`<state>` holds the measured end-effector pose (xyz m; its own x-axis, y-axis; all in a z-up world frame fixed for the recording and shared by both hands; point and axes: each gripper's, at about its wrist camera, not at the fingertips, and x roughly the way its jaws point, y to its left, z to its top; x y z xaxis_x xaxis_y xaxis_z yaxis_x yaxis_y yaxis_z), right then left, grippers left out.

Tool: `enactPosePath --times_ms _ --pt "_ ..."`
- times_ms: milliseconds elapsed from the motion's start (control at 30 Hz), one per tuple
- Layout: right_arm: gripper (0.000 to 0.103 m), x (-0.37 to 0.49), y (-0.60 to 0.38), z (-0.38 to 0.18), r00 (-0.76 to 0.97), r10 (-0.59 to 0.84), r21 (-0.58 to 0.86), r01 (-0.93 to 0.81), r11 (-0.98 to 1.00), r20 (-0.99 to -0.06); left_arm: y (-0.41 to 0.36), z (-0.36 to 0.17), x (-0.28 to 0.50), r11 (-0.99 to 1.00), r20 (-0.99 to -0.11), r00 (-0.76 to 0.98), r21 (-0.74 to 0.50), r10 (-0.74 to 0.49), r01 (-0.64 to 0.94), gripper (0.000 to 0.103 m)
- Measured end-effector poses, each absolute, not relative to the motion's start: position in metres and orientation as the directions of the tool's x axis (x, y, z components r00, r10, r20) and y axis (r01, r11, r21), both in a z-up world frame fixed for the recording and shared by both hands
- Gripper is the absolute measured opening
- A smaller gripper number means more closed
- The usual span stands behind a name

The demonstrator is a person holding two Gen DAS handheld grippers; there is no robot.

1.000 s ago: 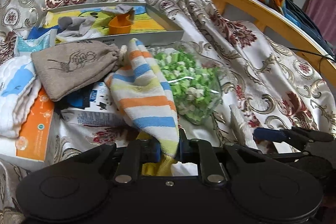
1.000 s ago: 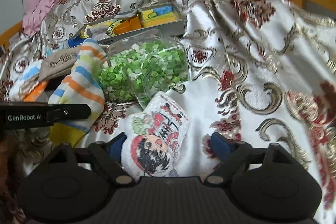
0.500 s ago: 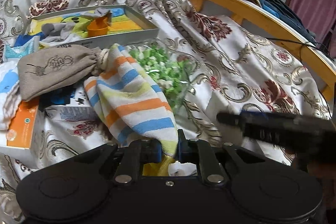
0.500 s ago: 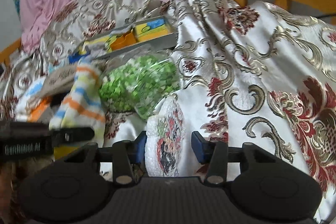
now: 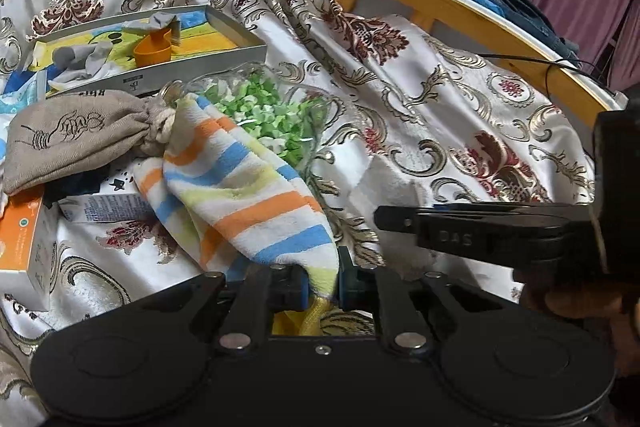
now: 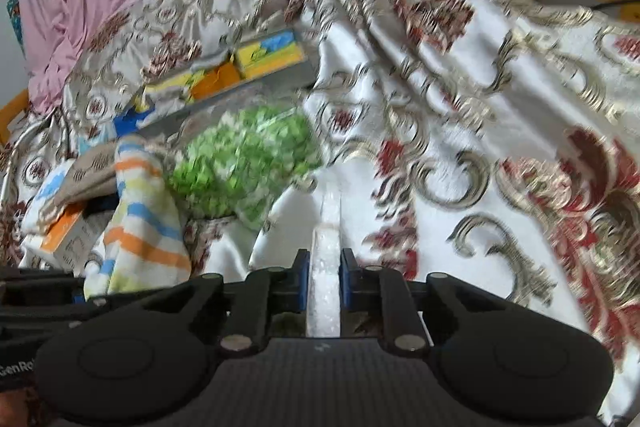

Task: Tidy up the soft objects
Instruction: 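Carry the striped towel and white sock over the framed frog painting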

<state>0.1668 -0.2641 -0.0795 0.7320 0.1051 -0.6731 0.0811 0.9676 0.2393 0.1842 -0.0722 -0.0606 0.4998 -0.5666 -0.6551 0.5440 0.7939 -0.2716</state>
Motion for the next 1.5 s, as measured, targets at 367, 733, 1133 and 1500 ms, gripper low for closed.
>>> enactPosePath --times_ms 367,733,1133,1500 --pt "0.016 0.165 -0.264 -0.079 0.726 0.102 0.234 0.083 0.969 -0.680 -0.075 -0.046 0.157 0.824 -0.668 0.541 -0.203 -0.511 0.529 0.011" --pt "0.015 0.156 -0.263 -0.067 0.775 0.140 0.261 0.033 0.965 -0.616 -0.047 -0.024 0.138 0.897 -0.596 0.675 -0.219 -0.434 0.384 0.011" --pt "0.015 0.139 -0.257 -0.043 0.854 0.248 0.325 -0.099 0.941 -0.458 -0.004 0.012 0.123 0.923 -0.450 0.812 -0.273 -0.372 0.272 0.011" --pt "0.015 0.136 -0.248 -0.028 0.871 0.300 0.319 -0.178 0.931 -0.389 0.019 0.029 0.140 0.927 -0.366 0.861 -0.261 -0.353 0.269 0.011"
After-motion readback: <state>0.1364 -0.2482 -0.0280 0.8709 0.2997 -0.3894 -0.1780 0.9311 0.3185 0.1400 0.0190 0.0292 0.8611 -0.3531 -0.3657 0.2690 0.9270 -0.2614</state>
